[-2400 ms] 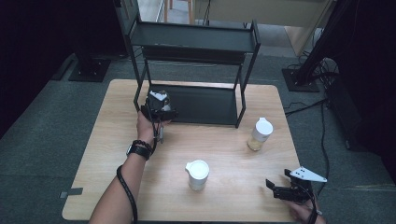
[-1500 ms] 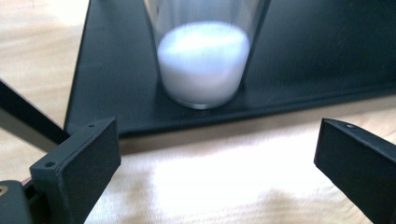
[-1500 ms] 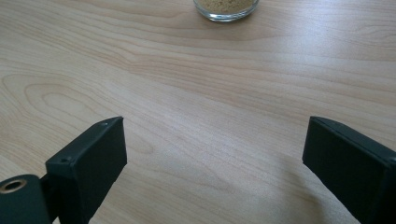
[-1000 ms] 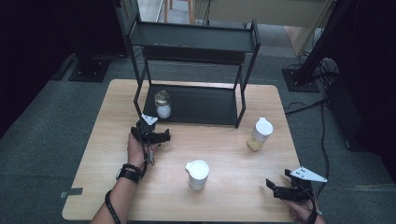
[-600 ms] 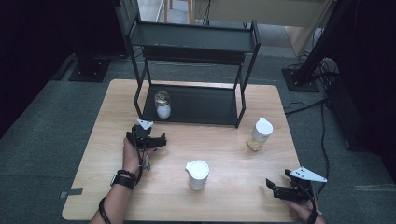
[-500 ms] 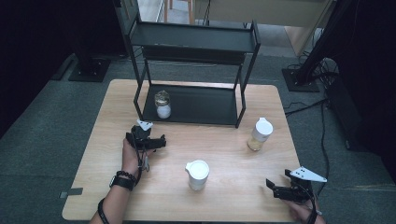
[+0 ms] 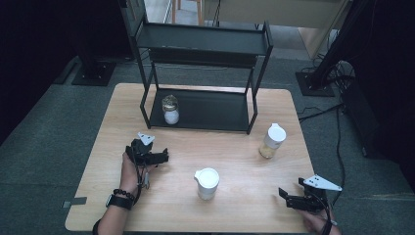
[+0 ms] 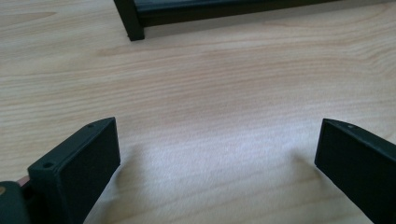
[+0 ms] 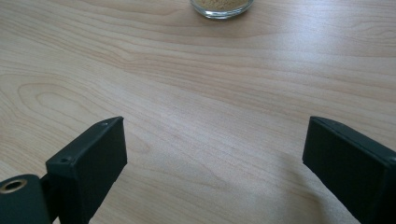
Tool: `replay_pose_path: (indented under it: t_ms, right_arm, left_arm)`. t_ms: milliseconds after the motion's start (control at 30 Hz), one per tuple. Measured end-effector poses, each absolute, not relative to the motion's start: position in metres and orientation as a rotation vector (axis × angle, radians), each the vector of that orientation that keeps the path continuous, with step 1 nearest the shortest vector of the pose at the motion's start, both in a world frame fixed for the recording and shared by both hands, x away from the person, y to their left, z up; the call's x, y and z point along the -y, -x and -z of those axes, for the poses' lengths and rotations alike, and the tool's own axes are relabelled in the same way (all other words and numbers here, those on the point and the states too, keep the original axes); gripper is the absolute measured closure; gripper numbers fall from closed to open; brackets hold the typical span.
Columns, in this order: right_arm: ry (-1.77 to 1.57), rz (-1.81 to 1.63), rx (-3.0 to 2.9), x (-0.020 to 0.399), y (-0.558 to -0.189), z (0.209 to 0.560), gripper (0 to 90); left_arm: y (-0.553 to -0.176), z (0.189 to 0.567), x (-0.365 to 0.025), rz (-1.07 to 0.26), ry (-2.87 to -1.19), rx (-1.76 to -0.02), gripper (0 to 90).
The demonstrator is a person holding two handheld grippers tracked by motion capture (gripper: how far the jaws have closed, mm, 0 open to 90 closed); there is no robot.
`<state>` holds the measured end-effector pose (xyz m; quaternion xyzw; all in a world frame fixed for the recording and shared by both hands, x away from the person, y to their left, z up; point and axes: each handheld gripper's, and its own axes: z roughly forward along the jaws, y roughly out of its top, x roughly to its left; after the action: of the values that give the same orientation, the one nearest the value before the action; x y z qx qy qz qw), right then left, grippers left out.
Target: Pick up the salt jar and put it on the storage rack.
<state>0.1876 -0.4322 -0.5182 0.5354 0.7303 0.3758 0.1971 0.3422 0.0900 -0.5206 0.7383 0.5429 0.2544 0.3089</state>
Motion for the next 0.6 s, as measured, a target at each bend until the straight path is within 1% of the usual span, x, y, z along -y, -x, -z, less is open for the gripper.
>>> replay_pose_path:
  t_ms: [600]
  right_arm:
    - [-1.503,-1.046,-2.039,0.432,-0.187,0.518,6.2]
  left_arm:
    - [-0.311,0.521,-0.115,-0.647,-1.954,-1.417,0.5]
